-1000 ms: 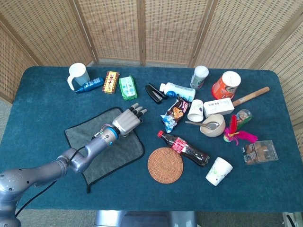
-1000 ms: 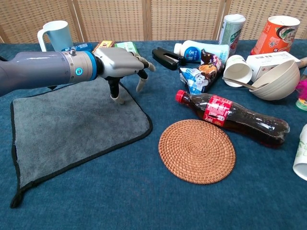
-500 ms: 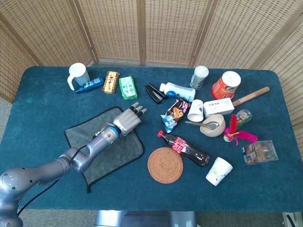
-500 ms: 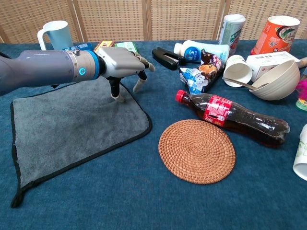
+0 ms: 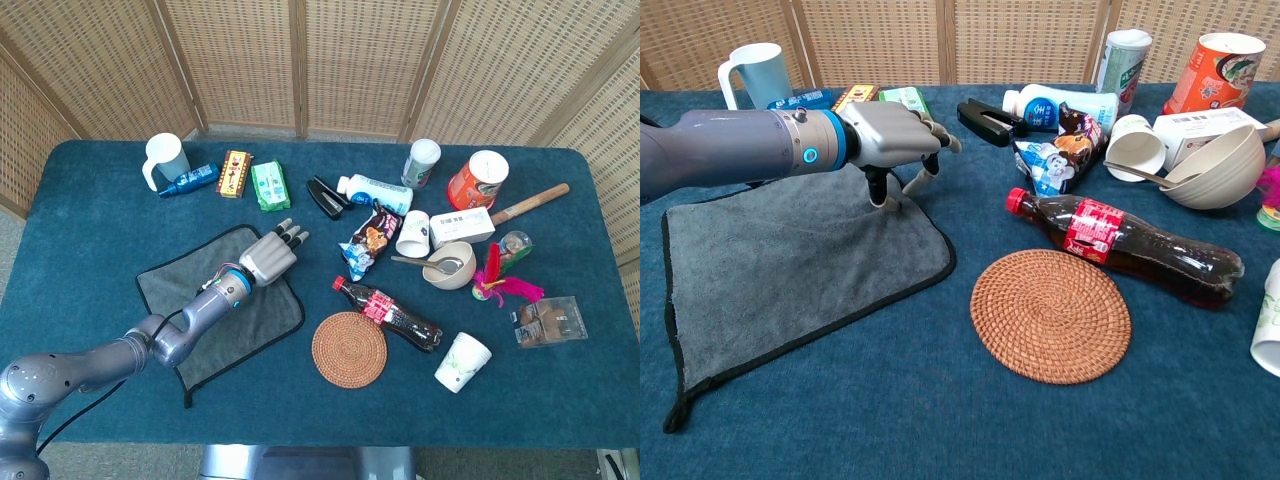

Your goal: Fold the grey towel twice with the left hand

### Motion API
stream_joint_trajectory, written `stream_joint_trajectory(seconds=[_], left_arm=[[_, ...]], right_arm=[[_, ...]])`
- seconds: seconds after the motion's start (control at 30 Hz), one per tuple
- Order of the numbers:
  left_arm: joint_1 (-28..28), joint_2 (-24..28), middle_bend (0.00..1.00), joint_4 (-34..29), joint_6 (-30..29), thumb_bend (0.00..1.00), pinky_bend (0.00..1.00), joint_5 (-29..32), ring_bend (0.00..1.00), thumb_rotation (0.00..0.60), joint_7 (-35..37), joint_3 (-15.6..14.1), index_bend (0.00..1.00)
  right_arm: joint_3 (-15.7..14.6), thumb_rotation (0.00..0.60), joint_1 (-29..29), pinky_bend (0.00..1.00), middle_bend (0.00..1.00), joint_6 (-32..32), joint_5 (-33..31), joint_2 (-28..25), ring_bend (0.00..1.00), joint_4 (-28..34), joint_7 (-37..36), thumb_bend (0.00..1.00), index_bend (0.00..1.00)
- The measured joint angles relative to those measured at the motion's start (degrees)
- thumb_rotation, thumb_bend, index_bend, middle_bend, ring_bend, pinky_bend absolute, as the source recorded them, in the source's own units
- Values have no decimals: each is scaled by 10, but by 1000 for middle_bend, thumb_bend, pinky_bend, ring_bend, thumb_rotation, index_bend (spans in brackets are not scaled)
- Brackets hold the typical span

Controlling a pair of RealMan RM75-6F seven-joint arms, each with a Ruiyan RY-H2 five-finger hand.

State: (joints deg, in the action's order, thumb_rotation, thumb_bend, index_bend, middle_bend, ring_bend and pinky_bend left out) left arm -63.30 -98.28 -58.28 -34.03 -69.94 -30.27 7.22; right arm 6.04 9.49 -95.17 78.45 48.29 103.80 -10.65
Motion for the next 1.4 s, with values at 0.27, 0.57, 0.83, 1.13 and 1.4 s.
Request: stream_joint_trajectory(seconds=[0.27,0.57,0.83,1.13,1.4], left_arm=[[7,14,0,-17,-16,367,95,2,0,600,-1,-6,634],[20,46,0,-64,-35,368,95,1,0,600,0,-14,646],[39,85,0,-123,-60,369,99,-7,0,600,-1,-29,653],[65,127,0,-176,-91,369,101,-27,0,600,8,-47,654],[93,166,0,-220,-123,369,101,-60,0,600,30,-67,653]], right_arm=[[-2,600,0,0,0,-1,5,0,0,1,1,0,0],[-3,600,1,0,0,-3,10,0,0,2,3,0,0],[-4,600,0,0,0,0,11,0,0,3,4,0,0],[-5,600,0,0,0,1,13,0,0,3,5,0,0],[-7,600,-2,0,0,5,15,1,0,4,10,0,0]])
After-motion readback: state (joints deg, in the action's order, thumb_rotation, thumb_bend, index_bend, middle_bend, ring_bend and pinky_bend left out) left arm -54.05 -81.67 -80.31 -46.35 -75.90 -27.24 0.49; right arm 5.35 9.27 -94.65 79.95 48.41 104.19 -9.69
